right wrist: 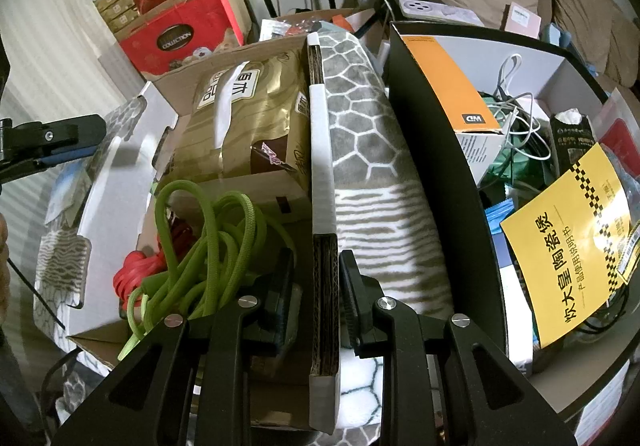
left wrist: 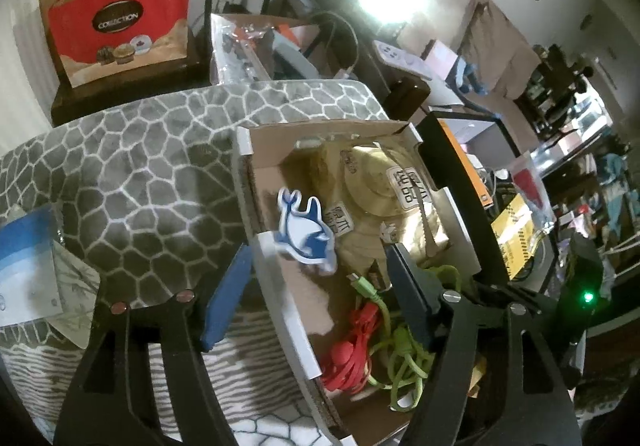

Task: Organize objects
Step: 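Lift the mask packet with the left tool and turn it upright, then carry the mask packet into the white box and release it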

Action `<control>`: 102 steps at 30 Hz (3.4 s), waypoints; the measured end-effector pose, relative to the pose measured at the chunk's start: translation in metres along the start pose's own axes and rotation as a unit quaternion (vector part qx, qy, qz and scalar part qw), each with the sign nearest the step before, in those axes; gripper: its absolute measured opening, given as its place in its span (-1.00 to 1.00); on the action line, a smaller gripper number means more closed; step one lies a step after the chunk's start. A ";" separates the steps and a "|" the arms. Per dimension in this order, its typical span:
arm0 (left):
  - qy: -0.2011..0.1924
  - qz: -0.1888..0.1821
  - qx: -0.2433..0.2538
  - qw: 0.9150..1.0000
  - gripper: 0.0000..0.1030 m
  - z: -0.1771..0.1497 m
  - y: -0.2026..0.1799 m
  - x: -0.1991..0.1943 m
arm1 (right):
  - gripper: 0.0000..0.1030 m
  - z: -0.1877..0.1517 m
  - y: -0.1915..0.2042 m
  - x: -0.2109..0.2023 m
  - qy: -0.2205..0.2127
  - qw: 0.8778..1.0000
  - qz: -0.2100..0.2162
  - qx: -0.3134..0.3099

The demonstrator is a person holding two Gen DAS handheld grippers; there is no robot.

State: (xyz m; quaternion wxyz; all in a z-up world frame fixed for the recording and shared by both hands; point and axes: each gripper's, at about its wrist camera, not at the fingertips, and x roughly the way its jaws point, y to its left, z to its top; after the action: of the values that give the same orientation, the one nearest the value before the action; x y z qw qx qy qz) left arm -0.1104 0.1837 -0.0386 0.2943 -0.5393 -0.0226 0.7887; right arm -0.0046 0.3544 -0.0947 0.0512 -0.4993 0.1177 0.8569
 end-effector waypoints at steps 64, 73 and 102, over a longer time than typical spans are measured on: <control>-0.170 -0.021 -0.494 0.853 -0.54 -0.117 0.313 -0.050 | -0.50 -0.001 0.000 0.002 0.003 1.000 -0.003 -0.001; -0.179 -0.029 -0.460 0.869 -0.95 -0.115 0.304 -0.060 | -0.50 -0.001 0.000 0.002 0.003 1.000 -0.002 0.000; -0.086 -0.256 -0.122 0.955 -0.98 -0.033 0.054 -0.091 | -0.49 -0.002 0.000 -0.001 0.000 1.000 0.002 0.001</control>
State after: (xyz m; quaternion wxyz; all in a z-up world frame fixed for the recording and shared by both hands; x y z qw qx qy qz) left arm -0.0838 0.0855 0.0047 0.4149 -0.4778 -0.2810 0.7215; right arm -0.0022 0.3536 -0.0949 0.0500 -0.4991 0.1196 0.8568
